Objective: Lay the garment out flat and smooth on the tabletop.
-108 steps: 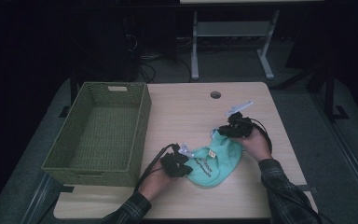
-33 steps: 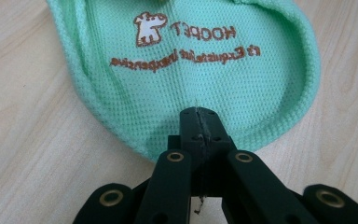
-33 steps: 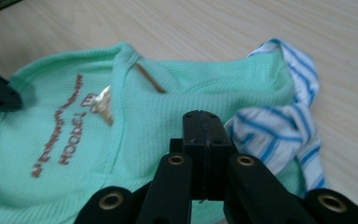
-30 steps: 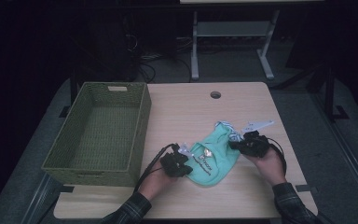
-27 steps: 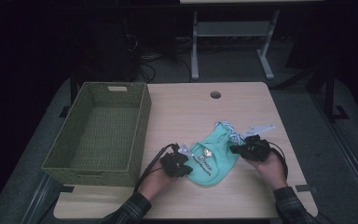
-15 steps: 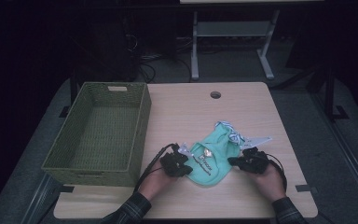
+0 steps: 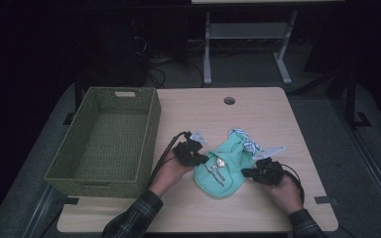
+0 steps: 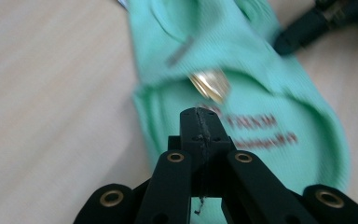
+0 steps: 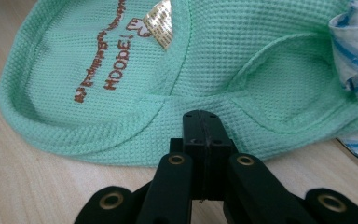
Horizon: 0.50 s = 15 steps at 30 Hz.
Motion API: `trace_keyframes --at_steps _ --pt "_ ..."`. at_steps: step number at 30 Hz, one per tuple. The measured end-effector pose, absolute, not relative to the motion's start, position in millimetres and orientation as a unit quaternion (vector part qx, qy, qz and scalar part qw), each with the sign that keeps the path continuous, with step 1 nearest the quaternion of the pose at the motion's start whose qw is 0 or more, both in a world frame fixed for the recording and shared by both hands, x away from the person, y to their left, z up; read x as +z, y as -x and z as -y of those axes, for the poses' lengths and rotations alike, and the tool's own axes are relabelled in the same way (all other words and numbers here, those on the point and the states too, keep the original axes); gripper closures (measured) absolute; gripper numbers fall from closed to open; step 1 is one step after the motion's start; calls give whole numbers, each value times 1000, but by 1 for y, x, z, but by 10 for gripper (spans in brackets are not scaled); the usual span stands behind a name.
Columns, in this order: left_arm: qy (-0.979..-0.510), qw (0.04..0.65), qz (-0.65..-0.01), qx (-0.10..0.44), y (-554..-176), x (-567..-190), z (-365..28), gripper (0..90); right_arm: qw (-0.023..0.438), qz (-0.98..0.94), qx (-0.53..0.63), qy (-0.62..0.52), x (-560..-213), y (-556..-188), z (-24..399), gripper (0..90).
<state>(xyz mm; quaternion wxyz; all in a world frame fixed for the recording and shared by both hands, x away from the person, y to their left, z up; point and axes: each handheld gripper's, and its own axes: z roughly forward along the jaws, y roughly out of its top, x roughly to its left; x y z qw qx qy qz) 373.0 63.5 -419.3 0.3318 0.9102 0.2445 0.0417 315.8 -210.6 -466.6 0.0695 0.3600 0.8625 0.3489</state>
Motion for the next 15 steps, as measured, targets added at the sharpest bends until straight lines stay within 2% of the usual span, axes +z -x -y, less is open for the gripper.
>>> trace_keyframes --at_steps 9,15 --pt "-910 333 -242 37 -417 -426 -34 896 67 -862 351 -359 -467 -317 212 899" --pt "-919 315 -237 22 -417 -440 -18 896 65 -861 354 -360 -467 -317 212 899"
